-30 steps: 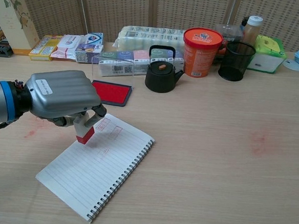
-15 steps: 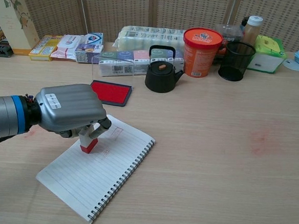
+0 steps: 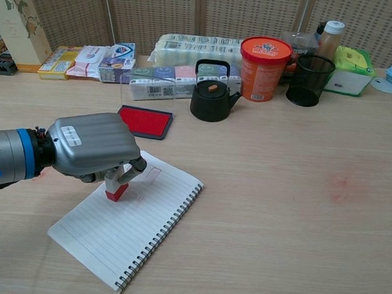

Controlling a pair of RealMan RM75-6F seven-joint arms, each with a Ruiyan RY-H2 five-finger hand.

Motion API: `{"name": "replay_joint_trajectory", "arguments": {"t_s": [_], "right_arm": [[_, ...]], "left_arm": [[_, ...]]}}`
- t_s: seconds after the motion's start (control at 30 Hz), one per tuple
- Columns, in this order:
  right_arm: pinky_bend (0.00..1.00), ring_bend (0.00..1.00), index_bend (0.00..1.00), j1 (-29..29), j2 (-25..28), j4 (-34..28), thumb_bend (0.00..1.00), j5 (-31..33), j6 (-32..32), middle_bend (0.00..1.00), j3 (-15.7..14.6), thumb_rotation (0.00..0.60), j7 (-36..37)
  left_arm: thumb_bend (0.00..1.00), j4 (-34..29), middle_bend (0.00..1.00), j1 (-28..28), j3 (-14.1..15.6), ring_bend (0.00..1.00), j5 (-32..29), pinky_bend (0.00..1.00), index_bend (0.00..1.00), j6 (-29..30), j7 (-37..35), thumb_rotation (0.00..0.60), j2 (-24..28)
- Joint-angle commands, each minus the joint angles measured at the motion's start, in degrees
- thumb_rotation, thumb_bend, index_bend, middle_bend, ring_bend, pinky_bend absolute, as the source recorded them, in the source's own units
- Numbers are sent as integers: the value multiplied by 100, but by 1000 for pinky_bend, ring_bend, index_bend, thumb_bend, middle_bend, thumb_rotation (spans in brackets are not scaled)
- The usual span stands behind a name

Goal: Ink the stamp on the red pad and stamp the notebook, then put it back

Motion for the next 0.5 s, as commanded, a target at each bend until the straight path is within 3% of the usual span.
{"name": "replay_joint_trajectory", "arguments": {"t_s": [0.03,0.5], "right_arm": [[0,0,0,-1,1,-1,78,-2,0,0,-2,600,1],[0,0,0,9,-7,-8,78,-27,-11,0,-16,600,-19]], "left_arm": [[402,-3,1000,4,3,1000,3,1000,637,4,2,600,2],[402,33,1000,35,18,1000,-10,1000,637,0,2,600,-32]]}}
